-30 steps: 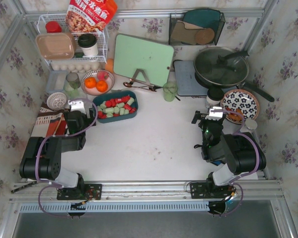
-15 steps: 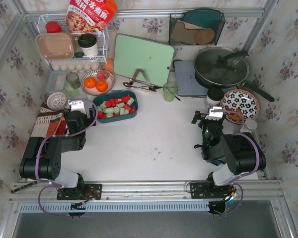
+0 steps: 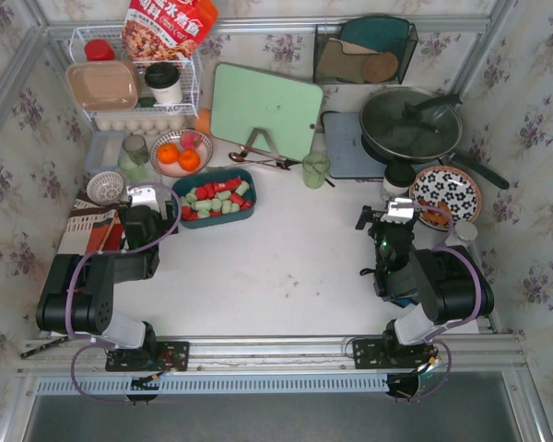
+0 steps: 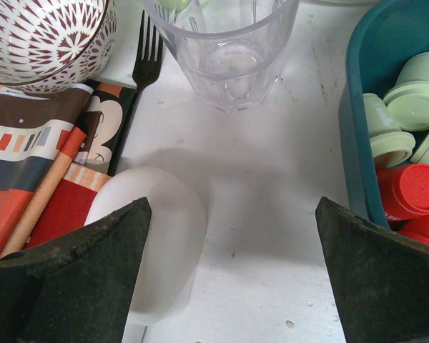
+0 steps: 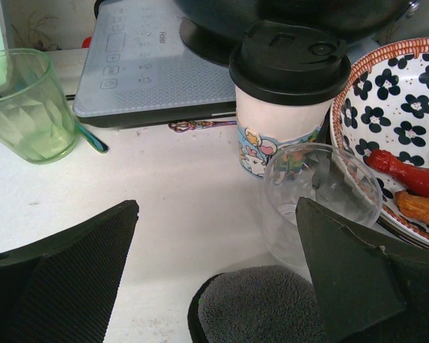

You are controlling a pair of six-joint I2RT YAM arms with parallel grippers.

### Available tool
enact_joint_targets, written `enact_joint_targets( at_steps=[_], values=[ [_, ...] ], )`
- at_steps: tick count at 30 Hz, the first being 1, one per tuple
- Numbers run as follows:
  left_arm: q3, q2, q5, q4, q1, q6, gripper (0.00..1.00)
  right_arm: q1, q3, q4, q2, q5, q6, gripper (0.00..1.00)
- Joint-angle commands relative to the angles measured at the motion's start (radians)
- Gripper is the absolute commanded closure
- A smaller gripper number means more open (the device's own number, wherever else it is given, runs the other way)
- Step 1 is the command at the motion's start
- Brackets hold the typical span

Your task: Mix the coffee capsules in the storage basket

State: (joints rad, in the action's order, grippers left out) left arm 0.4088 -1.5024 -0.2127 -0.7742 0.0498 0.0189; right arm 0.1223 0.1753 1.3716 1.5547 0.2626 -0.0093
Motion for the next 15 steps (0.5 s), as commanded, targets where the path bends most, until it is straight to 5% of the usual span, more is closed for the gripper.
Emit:
enact_joint_targets(
  at_steps=[1,15],
  values=[
    [0.004,0.001,0.01,0.0,0.0,-0.01,0.0,0.0,0.004,0.024,-0.004,0.007,-0.001,0.0],
    [0.004,0.001,0.009,0.0,-0.001,-0.01,0.0,-0.001,0.007,0.018,-0.003,0.008,0.0,0.0]
  ],
)
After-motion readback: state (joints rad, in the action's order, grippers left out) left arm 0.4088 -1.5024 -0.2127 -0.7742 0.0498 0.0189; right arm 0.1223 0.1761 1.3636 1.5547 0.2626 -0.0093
